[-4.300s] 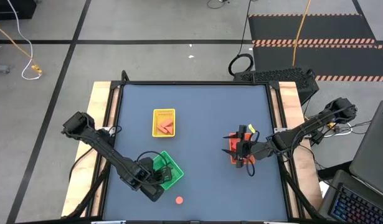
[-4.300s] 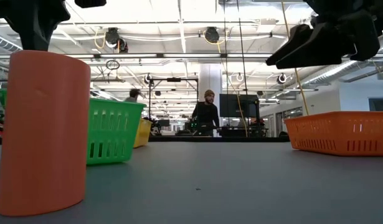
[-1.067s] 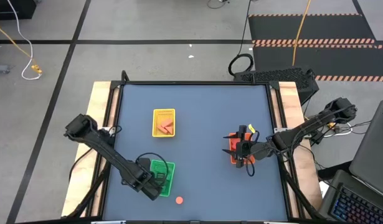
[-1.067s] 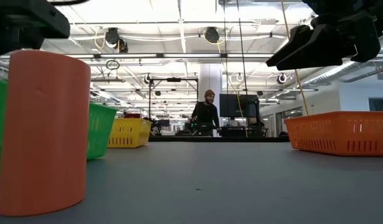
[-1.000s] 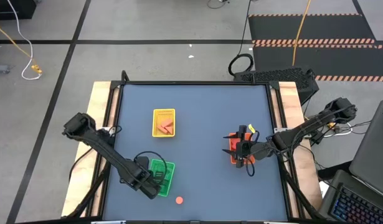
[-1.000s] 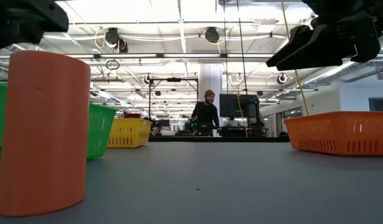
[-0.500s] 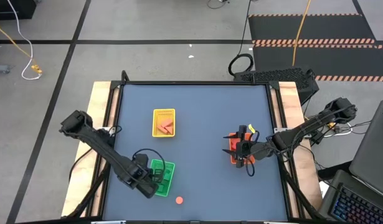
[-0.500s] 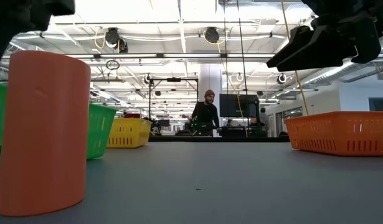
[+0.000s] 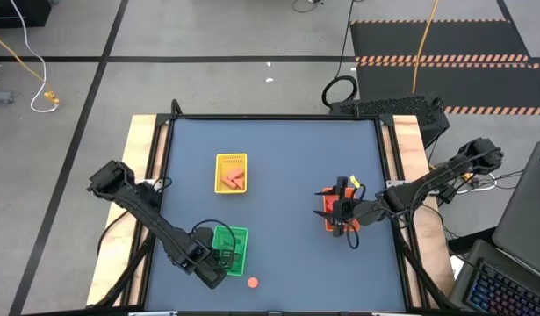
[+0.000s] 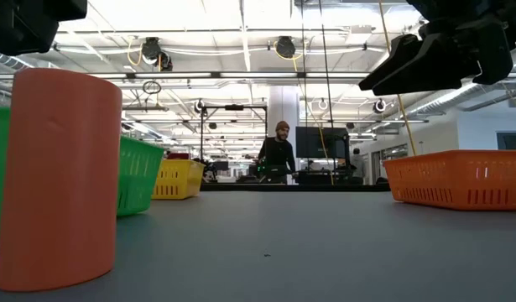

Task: Sort & place blocks by color
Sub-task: Adjust the green bin, then put the orange block into the yellow bin

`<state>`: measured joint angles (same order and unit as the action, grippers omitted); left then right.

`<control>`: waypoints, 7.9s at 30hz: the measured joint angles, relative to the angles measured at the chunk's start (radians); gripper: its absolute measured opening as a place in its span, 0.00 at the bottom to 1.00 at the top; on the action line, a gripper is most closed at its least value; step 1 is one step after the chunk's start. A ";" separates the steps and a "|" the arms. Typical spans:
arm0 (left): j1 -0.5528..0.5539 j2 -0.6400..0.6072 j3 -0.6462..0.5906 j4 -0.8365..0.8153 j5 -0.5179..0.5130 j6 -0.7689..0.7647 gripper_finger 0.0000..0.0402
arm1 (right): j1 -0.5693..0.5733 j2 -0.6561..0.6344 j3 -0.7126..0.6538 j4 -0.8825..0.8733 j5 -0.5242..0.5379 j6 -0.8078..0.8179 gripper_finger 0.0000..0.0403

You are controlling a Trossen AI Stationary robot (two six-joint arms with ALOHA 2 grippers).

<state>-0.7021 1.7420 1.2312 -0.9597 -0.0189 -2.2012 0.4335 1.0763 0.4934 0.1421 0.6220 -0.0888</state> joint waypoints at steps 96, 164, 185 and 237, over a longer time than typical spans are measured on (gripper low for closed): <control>0.342 -0.814 -0.682 1.488 -0.198 2.256 0.22 | 0.179 0.903 0.911 -0.145 -0.182 0.342 0.63; 0.315 -0.813 -0.680 1.486 -0.200 2.189 0.22 | 0.136 1.143 0.908 0.239 -0.312 0.355 0.63; 0.315 -0.813 -0.680 1.485 -0.200 2.184 0.22 | 0.136 1.143 0.908 0.269 -0.311 0.329 0.29; 0.388 -0.364 -0.563 1.652 -0.342 2.307 0.85 | -0.100 0.376 0.463 0.367 -0.130 -0.054 0.29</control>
<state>-0.3139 1.3782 0.6682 0.6926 -0.3604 0.1060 0.3332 1.4525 0.9562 0.5091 0.4921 -0.1429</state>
